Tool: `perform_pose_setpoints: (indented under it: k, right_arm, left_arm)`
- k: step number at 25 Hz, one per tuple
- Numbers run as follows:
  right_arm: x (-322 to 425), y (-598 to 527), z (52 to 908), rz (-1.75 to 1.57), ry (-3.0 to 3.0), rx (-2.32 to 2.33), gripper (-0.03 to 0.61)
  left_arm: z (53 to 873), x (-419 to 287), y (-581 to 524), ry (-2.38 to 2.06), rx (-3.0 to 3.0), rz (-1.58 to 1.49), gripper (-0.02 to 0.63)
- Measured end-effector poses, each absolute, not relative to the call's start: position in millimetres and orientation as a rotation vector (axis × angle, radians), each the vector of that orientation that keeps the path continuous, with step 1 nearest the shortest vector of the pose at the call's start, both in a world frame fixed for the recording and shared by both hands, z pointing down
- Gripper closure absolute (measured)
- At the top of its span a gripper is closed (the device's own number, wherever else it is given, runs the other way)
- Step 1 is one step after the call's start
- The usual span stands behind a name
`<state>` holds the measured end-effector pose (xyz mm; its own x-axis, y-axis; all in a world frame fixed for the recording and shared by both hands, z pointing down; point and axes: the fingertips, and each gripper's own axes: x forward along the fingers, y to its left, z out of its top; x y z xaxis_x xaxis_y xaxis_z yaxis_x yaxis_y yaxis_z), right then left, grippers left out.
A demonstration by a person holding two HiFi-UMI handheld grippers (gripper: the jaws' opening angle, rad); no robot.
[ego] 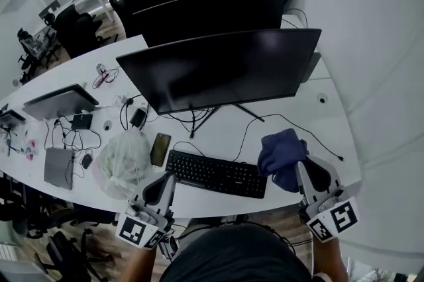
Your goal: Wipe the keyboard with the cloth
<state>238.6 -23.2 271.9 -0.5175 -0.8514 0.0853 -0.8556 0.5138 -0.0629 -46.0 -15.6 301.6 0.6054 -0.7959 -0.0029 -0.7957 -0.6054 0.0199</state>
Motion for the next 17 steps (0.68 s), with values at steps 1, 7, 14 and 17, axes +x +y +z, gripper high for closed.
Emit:
perform_pose_setpoints:
  k: [1,7,14,17]
  right_arm:
    - [244,-20,271,0.152,-2.695,1.528,0.552]
    - [274,-9,274,0.178,-2.693,1.575,0.552]
    - [294,1,282,0.230,-2.692,1.596,0.552]
    - [299,4,287,0.249,-2.688,1.592,0.552]
  left_arm:
    - [300,-39,-14,-1.377,2.800,-0.023,0.609]
    - [293,-6,-12,-1.305,2.795,-0.060,0.609]
    - [287,18,-7,-1.282,2.818,-0.018,0.609]
    - [290,22,-4,-1.288,2.807,-0.005,0.609]
